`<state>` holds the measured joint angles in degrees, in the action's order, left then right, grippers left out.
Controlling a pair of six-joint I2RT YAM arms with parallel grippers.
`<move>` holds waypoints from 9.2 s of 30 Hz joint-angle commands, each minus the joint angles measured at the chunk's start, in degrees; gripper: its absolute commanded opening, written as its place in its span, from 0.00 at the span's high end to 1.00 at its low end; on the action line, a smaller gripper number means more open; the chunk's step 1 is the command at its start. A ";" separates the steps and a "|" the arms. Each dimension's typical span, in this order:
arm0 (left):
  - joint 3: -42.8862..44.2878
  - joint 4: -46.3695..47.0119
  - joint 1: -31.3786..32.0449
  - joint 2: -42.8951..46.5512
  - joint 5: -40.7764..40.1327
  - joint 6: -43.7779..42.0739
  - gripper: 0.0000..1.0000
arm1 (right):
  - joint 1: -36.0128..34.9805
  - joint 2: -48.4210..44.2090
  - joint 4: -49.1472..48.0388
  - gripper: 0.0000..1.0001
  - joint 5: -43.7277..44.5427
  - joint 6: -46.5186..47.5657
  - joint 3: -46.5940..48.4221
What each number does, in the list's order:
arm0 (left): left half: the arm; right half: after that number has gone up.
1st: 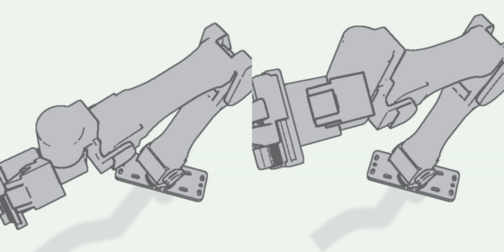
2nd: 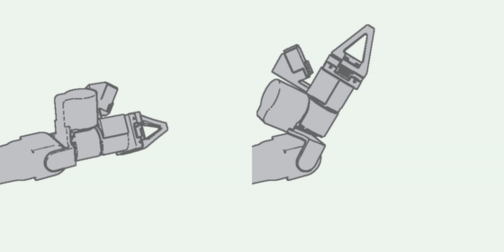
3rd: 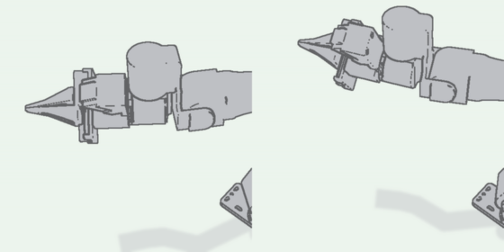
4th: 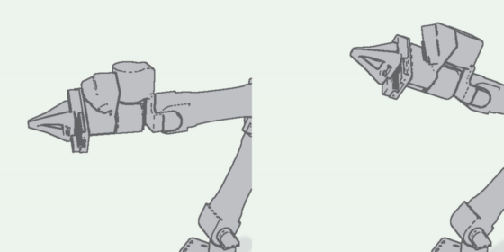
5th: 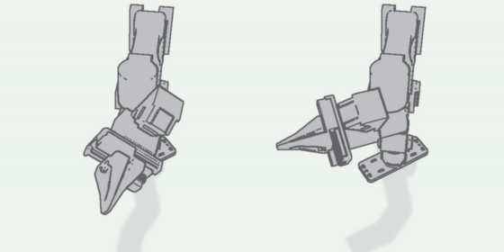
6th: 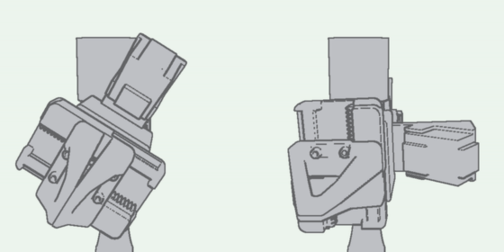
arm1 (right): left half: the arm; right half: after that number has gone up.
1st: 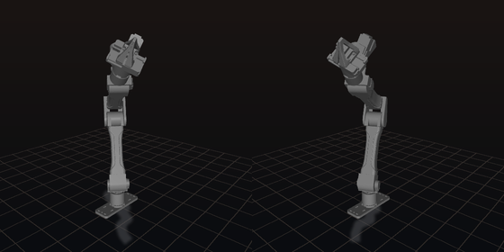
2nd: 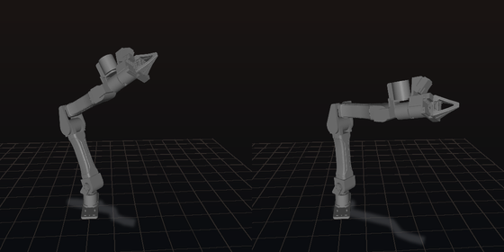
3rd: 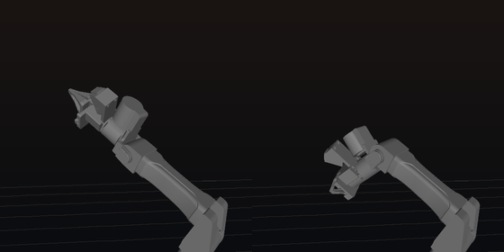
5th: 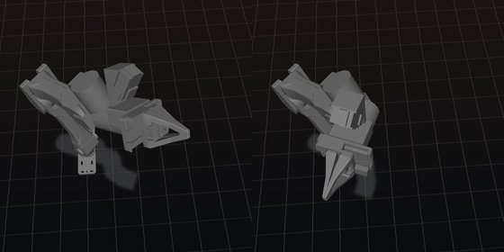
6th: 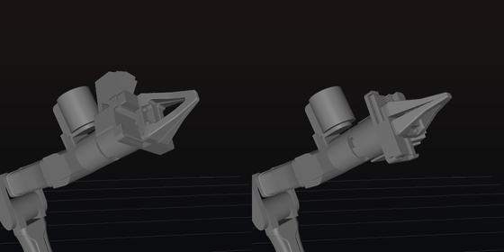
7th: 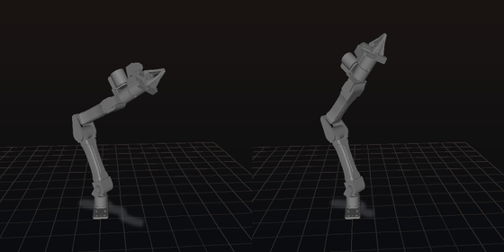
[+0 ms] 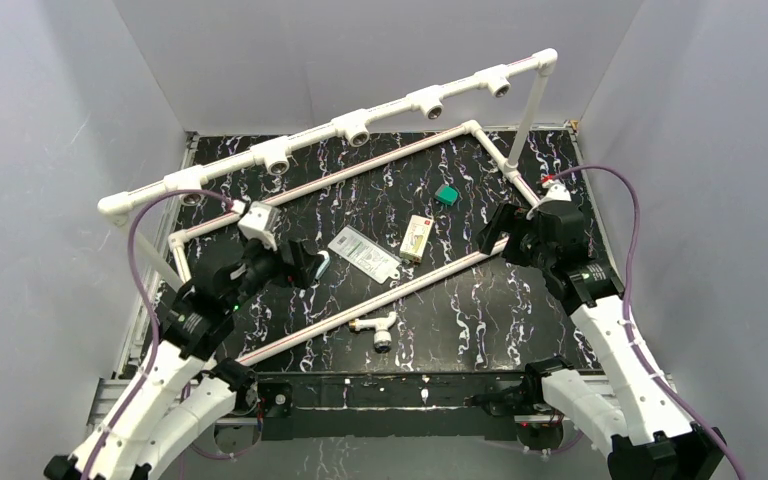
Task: Install the water faucets
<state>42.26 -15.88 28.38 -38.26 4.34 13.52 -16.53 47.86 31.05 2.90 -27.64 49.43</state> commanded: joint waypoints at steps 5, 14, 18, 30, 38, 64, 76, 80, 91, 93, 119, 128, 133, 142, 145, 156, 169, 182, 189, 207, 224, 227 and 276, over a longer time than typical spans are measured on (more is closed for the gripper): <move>-1.86 -4.15 0.17 7.58 -6.28 4.67 0.18 | -0.16 2.75 4.03 0.01 -8.72 -2.37 2.81; -1.76 -4.72 0.11 7.36 -10.33 5.25 0.19 | -0.16 3.22 5.36 0.02 -12.95 -1.55 -2.20; -1.69 -4.53 0.10 7.08 -8.80 4.68 0.19 | -0.56 1.34 5.33 0.02 -15.86 -2.54 -4.35; -1.75 -4.80 0.14 7.48 -8.24 4.94 0.20 | -19.32 5.05 6.66 0.08 -7.85 -17.26 -7.74; -1.71 -5.04 0.12 7.39 -8.30 5.07 0.20 | -37.47 15.26 1.18 0.09 1.55 -25.37 -6.28; -1.44 -5.39 0.14 5.75 -9.62 5.11 0.20 | -53.56 39.76 -4.62 0.21 14.13 -27.82 6.64; -1.43 -5.53 0.10 5.30 -9.62 5.11 0.20 | -55.33 44.34 -3.32 0.36 15.08 -28.28 8.46; -1.32 -5.48 0.10 5.13 -9.46 5.16 0.20 | -55.79 45.50 -3.37 0.40 15.12 -28.35 8.83; -1.27 -5.94 0.13 4.65 -8.38 5.64 0.20 | -57.10 46.32 0.33 0.84 16.76 -29.79 9.20; -1.30 -5.81 0.13 4.69 -7.80 6.09 0.20 | -57.20 44.78 0.77 0.99 17.14 -30.14 8.62; -11.78 -2.25 0.18 13.43 19.79 46.73 0.22 | -57.19 19.26 -4.09 0.99 12.63 -24.14 4.89; -15.41 1.28 0.18 15.55 21.83 54.65 0.24 | -57.53 22.57 -6.63 0.99 10.51 -21.43 10.58; -15.59 1.20 0.18 13.81 22.50 54.52 0.26 | -57.64 23.15 -8.26 0.99 8.80 -20.97 12.28; -16.19 1.70 0.18 11.64 26.09 54.89 0.32 | -57.60 25.81 -8.50 0.99 10.06 -21.76 15.38; -17.03 2.34 0.18 12.58 26.49 56.03 0.36 | -57.63 26.76 -8.47 0.99 9.53 -21.89 15.86; -19.58 5.06 0.18 15.27 26.86 59.89 0.60 | -57.71 26.22 -9.44 0.99 7.81 -22.35 14.57; -19.68 8.05 0.18 14.62 27.50 60.89 1.00 | -58.18 26.21 -9.21 0.95 7.19 -22.21 14.21; -22.66 14.66 0.19 17.07 28.38 70.21 1.00 | -58.21 15.39 -6.93 0.01 7.62 -8.50 11.30; -22.74 25.12 0.19 14.91 34.05 74.05 1.00 | -58.20 3.35 -14.39 0.01 -2.23 16.29 6.21; -24.87 54.79 0.18 10.58 41.45 98.76 1.00 | -58.24 -2.31 -21.72 0.02 -12.98 67.67 2.31; -24.41 53.50 0.18 11.03 45.21 99.42 1.00 | -59.20 -0.79 -30.35 0.12 -14.25 92.08 2.16; -24.34 53.47 0.18 10.78 45.46 99.25 1.00 | -60.49 0.43 -30.03 0.19 -14.18 96.50 2.40; -8.75 22.10 0.18 8.46 47.94 69.24 0.31 | -66.39 -1.14 -28.88 0.99 -0.65 99.70 -2.13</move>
<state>26.83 17.15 28.40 -29.23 52.47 96.18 -82.63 48.64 0.43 0.95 78.22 45.19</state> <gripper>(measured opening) 0.659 0.311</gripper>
